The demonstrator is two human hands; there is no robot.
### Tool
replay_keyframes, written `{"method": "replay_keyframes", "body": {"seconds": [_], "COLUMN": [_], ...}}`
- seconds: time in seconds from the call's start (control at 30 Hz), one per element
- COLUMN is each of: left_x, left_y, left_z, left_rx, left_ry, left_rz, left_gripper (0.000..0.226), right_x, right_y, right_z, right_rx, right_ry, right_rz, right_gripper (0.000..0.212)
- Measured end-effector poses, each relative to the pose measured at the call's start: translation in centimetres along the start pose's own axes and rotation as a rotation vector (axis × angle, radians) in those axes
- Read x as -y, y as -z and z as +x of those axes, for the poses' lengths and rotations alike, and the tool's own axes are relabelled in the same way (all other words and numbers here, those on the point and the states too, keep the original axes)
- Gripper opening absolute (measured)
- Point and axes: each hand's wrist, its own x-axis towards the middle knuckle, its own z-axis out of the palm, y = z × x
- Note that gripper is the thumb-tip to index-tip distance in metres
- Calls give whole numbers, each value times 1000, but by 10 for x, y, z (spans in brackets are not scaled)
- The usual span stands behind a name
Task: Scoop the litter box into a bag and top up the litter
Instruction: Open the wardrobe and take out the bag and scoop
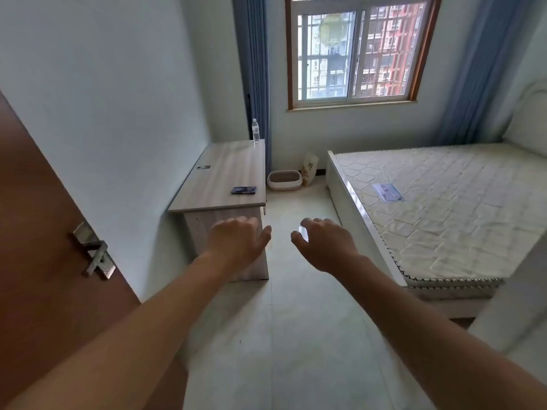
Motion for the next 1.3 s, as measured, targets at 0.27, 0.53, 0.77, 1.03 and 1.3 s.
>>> {"method": "replay_keyframes", "body": {"seconds": [0.27, 0.53, 0.77, 1.03, 1.3], "left_x": [5, 34, 48, 14, -70], "left_y": [-25, -65, -128, -174, -212], "left_z": [67, 120, 216, 328, 396], "left_rx": [-50, -31, -50, -85, -77], "left_ry": [12, 34, -75, -297, -481], "left_rz": [90, 99, 35, -95, -177], "left_gripper": [54, 56, 58, 57, 67], "right_x": [-30, -29, -58, -123, -212], "right_y": [-12, -43, -78, -90, -97], "right_z": [94, 159, 225, 279, 288], "right_rx": [-16, 36, 81, 7, 10], "right_ry": [93, 125, 4, -231, -442], "right_rz": [-12, -70, -76, -141, -157], "right_gripper": [51, 46, 43, 46, 47]}}
